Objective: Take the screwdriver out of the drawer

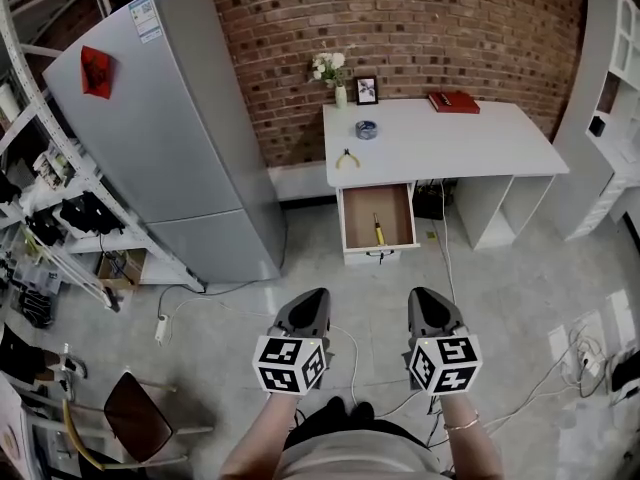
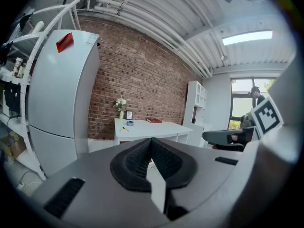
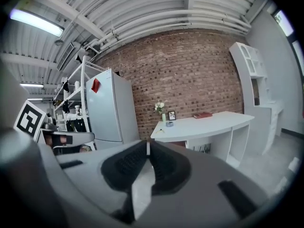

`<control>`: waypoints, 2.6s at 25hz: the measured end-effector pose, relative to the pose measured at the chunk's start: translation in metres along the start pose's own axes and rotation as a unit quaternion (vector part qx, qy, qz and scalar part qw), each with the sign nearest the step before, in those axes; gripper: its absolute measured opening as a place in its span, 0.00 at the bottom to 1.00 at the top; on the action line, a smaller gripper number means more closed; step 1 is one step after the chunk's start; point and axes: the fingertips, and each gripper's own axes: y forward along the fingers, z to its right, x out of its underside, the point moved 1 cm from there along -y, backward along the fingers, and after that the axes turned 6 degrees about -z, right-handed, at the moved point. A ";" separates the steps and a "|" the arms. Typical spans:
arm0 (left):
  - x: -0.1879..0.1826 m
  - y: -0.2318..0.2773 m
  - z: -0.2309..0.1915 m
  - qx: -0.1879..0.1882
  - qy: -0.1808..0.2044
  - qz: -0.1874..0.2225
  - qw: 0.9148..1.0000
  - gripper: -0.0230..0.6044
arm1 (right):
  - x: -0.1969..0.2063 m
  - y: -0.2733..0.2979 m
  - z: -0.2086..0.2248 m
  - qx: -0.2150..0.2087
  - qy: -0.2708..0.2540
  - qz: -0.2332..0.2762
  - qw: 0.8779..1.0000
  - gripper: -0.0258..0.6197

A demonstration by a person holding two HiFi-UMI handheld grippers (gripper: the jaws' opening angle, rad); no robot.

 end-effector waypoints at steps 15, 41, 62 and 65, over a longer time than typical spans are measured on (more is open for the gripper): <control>-0.006 0.010 0.010 -0.004 0.012 -0.001 1.000 0.02 | -0.008 0.005 0.019 -0.011 0.018 0.001 1.000 0.23; -0.038 0.176 -0.109 0.024 0.007 -0.048 0.999 0.02 | -0.040 0.193 0.049 0.013 0.025 -0.072 0.997 0.37; -0.038 0.278 -0.207 0.050 -0.032 -0.089 0.994 0.02 | -0.026 0.331 0.069 0.068 0.041 -0.159 0.984 0.37; -0.032 0.287 -0.213 0.046 -0.033 -0.095 0.994 0.02 | -0.014 0.349 0.078 0.067 0.044 -0.177 0.981 0.37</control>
